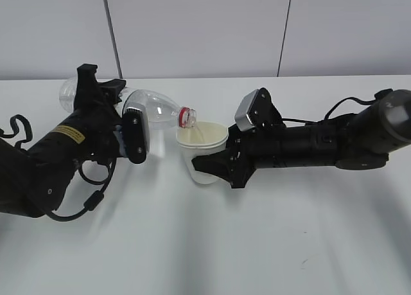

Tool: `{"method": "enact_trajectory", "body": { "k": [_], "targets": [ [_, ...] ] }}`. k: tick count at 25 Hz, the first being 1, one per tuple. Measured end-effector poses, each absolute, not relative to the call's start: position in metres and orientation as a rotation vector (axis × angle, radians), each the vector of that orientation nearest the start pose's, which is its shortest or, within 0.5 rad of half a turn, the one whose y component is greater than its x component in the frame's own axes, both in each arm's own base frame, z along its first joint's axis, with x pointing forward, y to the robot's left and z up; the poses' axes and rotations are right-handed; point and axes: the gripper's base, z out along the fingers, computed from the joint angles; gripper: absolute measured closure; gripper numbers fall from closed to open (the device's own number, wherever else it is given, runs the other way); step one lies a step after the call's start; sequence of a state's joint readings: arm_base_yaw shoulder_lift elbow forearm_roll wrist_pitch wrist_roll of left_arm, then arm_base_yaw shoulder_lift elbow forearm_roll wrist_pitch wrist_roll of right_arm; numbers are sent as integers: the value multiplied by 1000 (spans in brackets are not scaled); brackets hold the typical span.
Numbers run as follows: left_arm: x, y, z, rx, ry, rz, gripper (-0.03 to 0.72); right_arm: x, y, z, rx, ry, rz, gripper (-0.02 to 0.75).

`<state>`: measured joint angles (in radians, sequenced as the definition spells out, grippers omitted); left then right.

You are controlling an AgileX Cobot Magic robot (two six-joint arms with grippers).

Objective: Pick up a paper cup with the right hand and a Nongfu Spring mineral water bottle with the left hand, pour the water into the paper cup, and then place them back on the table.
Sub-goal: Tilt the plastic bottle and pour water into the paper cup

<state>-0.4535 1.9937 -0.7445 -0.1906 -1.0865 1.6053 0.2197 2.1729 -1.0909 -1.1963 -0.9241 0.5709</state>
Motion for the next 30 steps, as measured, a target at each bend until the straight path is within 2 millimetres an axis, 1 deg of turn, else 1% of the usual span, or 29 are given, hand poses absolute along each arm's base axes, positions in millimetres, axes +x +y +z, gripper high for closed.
{"method": "enact_trajectory", "body": {
  "k": [30],
  "targets": [
    [331,-144,136,1394,1047,965,343,373,153,103,-1100,1685,752,260]
  ]
}}
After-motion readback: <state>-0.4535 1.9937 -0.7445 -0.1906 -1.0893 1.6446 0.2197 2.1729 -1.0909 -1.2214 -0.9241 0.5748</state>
